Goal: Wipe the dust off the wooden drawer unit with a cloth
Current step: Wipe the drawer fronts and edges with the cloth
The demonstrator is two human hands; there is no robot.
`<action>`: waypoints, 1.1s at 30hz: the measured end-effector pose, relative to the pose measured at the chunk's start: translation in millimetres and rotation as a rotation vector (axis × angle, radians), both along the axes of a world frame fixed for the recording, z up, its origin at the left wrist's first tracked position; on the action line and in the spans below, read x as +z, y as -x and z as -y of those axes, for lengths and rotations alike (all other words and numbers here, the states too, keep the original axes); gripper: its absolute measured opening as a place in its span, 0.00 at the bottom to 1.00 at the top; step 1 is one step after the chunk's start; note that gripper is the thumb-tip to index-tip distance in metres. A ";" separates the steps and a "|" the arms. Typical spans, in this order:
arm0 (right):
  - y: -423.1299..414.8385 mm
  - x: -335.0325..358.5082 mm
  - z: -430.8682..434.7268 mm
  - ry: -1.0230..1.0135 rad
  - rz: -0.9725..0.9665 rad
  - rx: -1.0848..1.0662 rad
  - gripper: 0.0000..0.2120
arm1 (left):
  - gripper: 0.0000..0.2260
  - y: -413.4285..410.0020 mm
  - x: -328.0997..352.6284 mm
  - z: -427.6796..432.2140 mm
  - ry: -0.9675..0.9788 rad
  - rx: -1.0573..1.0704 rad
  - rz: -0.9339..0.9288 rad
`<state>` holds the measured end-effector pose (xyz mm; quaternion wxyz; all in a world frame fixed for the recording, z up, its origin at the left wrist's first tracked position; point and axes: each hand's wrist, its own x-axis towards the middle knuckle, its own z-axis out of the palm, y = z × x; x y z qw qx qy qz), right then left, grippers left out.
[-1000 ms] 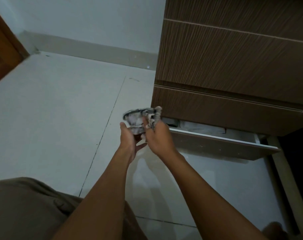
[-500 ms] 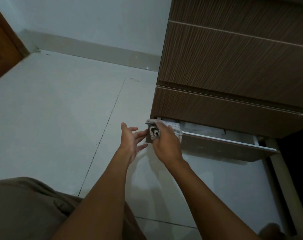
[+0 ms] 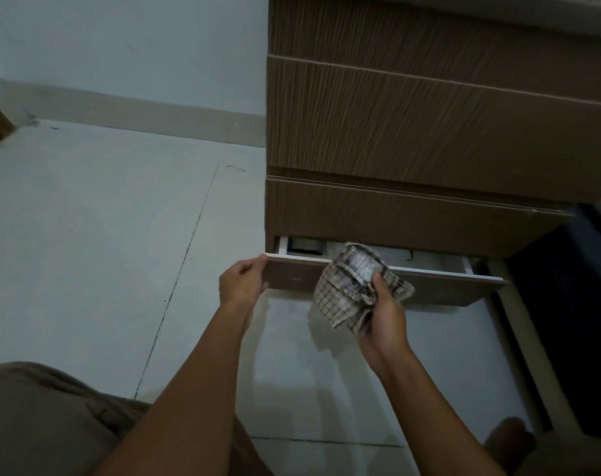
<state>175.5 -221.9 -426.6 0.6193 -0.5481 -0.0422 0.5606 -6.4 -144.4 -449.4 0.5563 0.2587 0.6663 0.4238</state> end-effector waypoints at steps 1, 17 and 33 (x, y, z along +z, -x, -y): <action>-10.0 -1.6 5.6 -0.006 -0.069 -0.039 0.19 | 0.06 -2.0 1.7 0.1 0.003 0.015 0.005; -112.7 -28.3 46.7 0.208 0.154 -0.514 0.21 | 0.06 -25.8 3.8 -26.9 0.054 0.135 -0.029; -175.0 -43.8 12.2 0.374 0.589 -0.561 0.21 | 0.12 -41.2 15.1 -34.9 0.042 0.181 0.009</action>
